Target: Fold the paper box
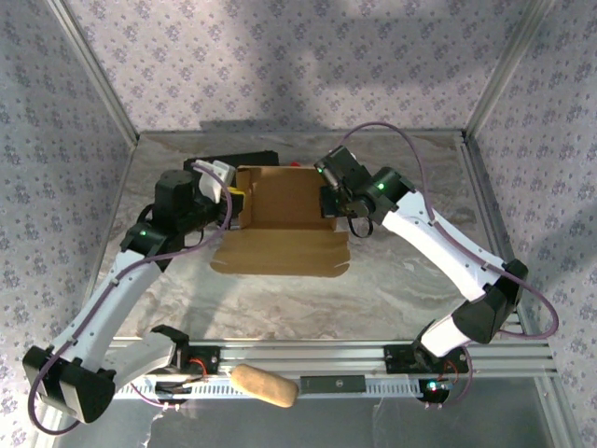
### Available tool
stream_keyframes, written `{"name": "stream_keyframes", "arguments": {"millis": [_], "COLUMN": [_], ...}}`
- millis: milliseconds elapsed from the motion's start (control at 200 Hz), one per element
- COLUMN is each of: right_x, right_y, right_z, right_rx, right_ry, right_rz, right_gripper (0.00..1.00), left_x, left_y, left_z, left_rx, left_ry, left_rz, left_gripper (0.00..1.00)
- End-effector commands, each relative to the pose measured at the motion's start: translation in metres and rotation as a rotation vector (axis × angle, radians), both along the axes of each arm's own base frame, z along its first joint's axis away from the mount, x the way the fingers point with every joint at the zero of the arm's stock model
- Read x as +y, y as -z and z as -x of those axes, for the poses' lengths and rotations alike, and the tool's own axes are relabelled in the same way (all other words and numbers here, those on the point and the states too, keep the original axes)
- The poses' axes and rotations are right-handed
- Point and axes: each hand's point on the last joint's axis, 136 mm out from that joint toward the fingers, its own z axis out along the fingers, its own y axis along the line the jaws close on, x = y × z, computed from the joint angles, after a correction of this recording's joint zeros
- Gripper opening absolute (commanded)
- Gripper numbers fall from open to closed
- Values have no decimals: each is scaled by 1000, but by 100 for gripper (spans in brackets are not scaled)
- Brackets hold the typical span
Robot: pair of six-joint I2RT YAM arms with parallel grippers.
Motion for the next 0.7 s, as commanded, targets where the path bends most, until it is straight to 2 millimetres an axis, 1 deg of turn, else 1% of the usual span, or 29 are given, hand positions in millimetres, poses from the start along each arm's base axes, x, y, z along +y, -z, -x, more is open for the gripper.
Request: {"name": "stream_keyframes", "arguments": {"millis": [0,80,200,255,310,355,510,580,615,695], "right_x": [24,23,25,27,27,27,26,26,25,25], "right_y": [-19,-20,-21,-22,-23,-24,-28,-30,-30,-32], "right_z": [4,5,6,8,8,9,12,13,13,13], "right_rx": [-34,-42,-45,-46,-48,-46,-43,-45,-45,-49], "right_ry": [-49,-39,-38,-43,-44,-46,-50,-50,-51,-49], "right_rz": [-82,-69,-72,-76,-81,-84,-103,-109,-111,-113], "right_gripper": [0,0,0,0,0,0,0,0,0,0], "left_x": [-17,-20,-24,-26,-27,-27,-28,-29,-29,-28], "left_y": [-5,-5,-2,1,3,4,8,10,11,13], "left_z": [6,8,8,7,5,4,2,1,0,0], "left_rx": [-31,-44,-47,-42,-39,-38,-36,-28,-26,-28], "left_ry": [60,55,56,60,59,57,53,57,54,51], "left_rz": [19,12,1,-4,-6,-6,-2,-6,-9,-13], "left_gripper": [10,5,6,9,17,20,21,27,33,34]}}
